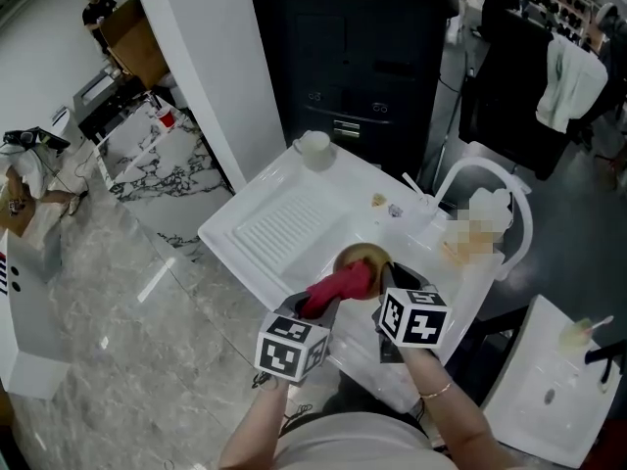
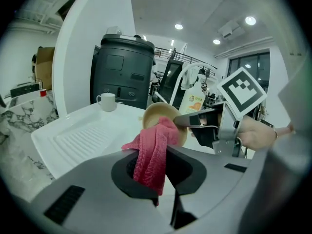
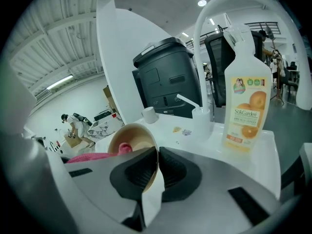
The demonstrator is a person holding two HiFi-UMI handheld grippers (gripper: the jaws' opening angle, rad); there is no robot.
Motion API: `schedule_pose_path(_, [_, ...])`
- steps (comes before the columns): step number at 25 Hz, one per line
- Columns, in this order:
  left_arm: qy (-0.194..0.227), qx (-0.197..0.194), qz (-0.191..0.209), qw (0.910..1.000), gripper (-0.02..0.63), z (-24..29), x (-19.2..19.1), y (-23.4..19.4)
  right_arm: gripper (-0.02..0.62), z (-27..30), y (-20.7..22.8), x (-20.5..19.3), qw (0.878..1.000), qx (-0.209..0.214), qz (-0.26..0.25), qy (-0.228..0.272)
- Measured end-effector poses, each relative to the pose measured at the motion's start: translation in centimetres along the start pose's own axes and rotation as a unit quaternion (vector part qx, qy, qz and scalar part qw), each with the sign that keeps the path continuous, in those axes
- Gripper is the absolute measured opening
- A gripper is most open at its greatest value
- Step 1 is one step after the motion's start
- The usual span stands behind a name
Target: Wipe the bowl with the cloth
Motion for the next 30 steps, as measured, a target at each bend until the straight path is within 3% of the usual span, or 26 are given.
schedule_pose_path(16, [0.082, 0.038, 0.018, 0.9957, 0.050, -2.3, 2.5, -1.1, 0.021, 0.0, 1.0, -1.0, 1.000, -0.021, 0.009, -0.019])
schedule_pose_path(30, [0.145, 0.077, 0.001, 0.9865, 0.049, -2.9, 3.3, -1.3, 0.018, 0.1, 2.1, -2.1, 0.999, -0.026, 0.013, -0.041])
Point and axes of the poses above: the fingertips, and each gripper's own axes: z forward along the fingers, y to its right, x out of its top, the point moved 10 cm from there along -z, backward along the fingers, and after that the axes turned 4 degrees about -z, right-handed, at the moved point
